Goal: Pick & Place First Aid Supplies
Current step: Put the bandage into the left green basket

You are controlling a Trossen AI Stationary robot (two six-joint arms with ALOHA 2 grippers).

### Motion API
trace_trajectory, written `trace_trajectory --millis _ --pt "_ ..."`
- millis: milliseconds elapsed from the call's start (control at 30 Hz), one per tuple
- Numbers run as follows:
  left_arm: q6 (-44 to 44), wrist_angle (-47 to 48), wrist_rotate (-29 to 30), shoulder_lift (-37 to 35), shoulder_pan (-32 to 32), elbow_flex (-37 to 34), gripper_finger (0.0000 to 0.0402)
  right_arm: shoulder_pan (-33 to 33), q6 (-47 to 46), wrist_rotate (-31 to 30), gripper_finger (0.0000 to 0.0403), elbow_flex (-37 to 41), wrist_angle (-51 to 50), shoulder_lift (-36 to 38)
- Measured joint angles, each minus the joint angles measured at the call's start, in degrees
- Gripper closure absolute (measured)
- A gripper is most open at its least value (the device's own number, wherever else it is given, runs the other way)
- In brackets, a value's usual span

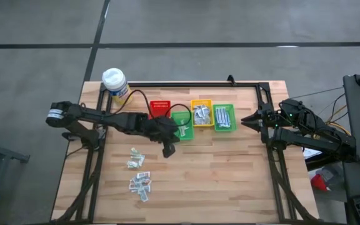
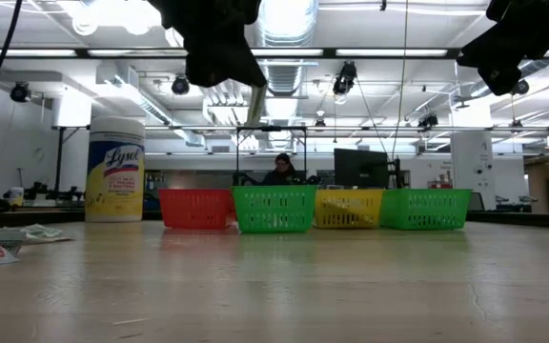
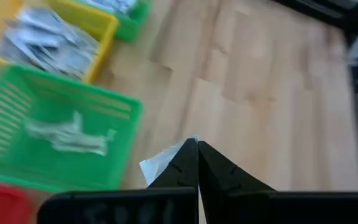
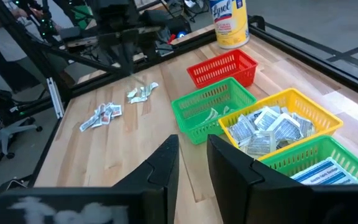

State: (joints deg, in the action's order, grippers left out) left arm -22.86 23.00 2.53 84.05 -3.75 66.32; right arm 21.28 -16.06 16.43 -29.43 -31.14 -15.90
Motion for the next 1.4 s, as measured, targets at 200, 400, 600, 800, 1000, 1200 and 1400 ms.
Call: trace_trajectory --millis 200,400,600,800,1000,1200,1400 --pt "6.8 -0.1 5.6 0.0 0.7 0.0 0.0402 0.0 0.1 0.0 0.0317 0.0 0.0 0.0" --pt "12.8 -1.0 6.6 0.0 3.2 0.0 0.0402 0.0 0.2 0.0 0.0326 0.0 0.0 0.0" --pt "18.7 -3.1 6.6 0.0 6.6 0.1 0.0402 0.0 0.1 0.0 0.0334 0.0 0.0 0.0" --pt "25.6 -3.1 6.6 0.0 9.0 0.1 0.0402 0.0 0.0 0.0 0.0329 0.0 0.0 0.0" --pt "31.9 -5.0 6.5 1.4 9.9 0.1 0.0402 0.0 0.0 0.0 0.032 0.0 0.0 0.0" --pt "37.4 -7.0 6.0 5.0 10.2 0.1 0.0401 0.0 0.0 0.0 0.0316 0.0 0.0 0.0" --pt "38.9 -6.8 4.0 9.4 10.8 0.1 0.0401 0.0 0.0 0.0 0.0327 0.0 0.0 0.0"
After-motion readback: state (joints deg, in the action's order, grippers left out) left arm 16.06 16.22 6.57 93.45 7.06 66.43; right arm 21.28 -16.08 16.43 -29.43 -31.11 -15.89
